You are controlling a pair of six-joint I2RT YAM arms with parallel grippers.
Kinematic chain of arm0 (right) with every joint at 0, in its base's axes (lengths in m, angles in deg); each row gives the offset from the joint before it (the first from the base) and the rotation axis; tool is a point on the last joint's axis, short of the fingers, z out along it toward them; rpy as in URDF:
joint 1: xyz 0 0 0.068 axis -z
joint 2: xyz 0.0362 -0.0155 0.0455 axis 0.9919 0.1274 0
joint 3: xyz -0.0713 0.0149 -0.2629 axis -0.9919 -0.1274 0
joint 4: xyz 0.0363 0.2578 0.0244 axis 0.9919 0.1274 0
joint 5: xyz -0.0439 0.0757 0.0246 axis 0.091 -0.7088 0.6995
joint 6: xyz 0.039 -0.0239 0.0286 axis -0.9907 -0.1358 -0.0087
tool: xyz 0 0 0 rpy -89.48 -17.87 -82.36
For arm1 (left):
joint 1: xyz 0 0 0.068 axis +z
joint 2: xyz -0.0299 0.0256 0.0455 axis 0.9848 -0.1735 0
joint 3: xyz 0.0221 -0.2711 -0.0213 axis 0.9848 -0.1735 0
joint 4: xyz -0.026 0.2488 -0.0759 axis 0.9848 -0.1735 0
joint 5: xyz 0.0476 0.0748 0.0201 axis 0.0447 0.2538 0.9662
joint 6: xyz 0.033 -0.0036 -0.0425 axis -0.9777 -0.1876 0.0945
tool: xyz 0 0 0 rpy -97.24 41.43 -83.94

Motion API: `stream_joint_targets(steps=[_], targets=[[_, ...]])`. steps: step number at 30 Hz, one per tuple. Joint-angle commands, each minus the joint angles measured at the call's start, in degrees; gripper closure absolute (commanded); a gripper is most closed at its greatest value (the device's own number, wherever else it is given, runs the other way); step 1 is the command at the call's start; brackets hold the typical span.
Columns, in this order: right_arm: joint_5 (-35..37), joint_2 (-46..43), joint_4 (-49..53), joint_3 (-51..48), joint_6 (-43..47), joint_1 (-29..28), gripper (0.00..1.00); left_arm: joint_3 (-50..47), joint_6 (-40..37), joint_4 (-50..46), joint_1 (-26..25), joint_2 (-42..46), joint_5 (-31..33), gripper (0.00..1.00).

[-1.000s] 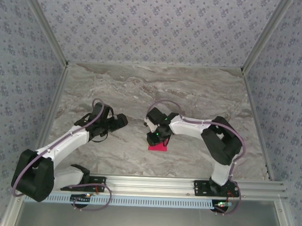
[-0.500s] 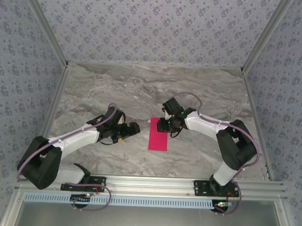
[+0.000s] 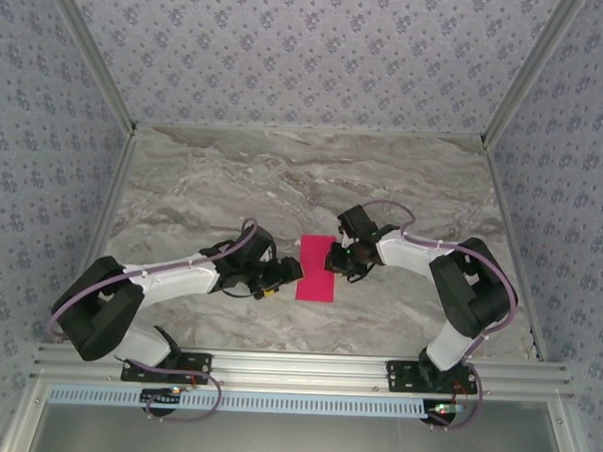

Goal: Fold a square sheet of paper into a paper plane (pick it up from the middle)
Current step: Fold the triangle a second time at the center of the table.

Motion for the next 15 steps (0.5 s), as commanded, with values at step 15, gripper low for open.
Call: stream_joint_targets(steps=[15], targets=[[-7.5, 0.9, -8.7, -7.7, -5.0, 4.5, 0.80, 1.8, 4.8, 5.7, -3.2, -5.6, -3.5, 0.29]])
